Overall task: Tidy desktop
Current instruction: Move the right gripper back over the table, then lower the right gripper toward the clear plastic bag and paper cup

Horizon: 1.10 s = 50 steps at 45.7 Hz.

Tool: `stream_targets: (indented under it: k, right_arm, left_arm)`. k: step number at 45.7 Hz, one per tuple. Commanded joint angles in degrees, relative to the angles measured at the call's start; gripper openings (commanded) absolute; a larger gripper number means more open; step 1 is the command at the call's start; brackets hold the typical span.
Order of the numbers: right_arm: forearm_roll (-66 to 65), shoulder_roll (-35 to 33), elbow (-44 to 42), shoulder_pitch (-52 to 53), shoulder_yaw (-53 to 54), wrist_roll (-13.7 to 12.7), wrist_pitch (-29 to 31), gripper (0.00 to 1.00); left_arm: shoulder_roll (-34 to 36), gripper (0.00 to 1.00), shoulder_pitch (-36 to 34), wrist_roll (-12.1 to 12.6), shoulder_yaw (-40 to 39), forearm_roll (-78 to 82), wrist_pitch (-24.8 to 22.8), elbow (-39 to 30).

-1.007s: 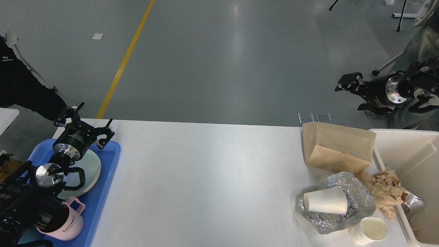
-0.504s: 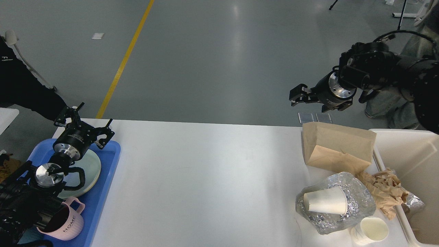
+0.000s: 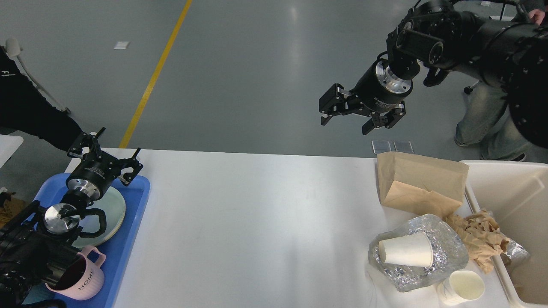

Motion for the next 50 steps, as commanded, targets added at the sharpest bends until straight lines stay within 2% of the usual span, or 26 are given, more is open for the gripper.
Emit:
stream_targets:
  k: [1,22,40,50]
  right_arm:
    - [-0.4,0.0,-0.1,2.5,-0.3,0.0,0.6,1.00]
    - [-1.9,-2.4,-1.4,3.4,-0.9,-0.1,0.6,1.00]
    - [-1.9,-5.1,-1.8,-16.0,-0.1,-0.1,0.6,1.00]
    - [-1.8,-5.5,-1.9,-22.8,0.3,-0.1,0.6,1.00]
  left_arm:
    - [0.0,0.97,0.0,0.0,0.0,0.0,0.0,0.0]
    - [0.0,0.97,0.0,0.0,0.0,0.0,0.0,0.0]
    - [0.0,0.97,0.0,0.0,0.0,0.0,0.0,0.0]
    - [0.0,0.97,0.0,0.0,0.0,0.0,0.0,0.0]
